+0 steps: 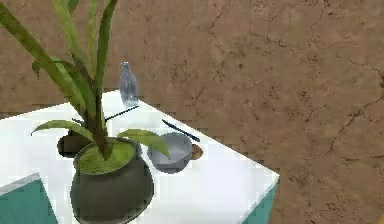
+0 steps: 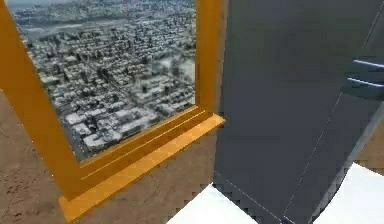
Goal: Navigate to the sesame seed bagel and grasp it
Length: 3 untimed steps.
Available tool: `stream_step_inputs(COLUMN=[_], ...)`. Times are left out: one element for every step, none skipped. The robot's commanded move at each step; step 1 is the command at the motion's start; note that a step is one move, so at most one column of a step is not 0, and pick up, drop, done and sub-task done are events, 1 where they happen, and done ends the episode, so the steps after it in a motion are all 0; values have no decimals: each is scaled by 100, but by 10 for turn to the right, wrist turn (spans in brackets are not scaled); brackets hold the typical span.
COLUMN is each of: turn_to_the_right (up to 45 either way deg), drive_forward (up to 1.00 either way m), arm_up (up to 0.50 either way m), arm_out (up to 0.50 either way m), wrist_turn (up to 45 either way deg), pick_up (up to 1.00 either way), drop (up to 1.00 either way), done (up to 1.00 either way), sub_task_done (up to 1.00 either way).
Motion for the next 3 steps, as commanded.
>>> stream_step_inputs(turn_to_the_right=[450, 180, 0], drive_forward=[0, 0, 15], arm_up=[0, 0, 0], arm_out=[0, 0, 0], wrist_turn=[0, 0, 0], pick_up=[0, 0, 0], drop=[0, 0, 0], done=[0, 0, 0], sub_task_done=[0, 0, 0])
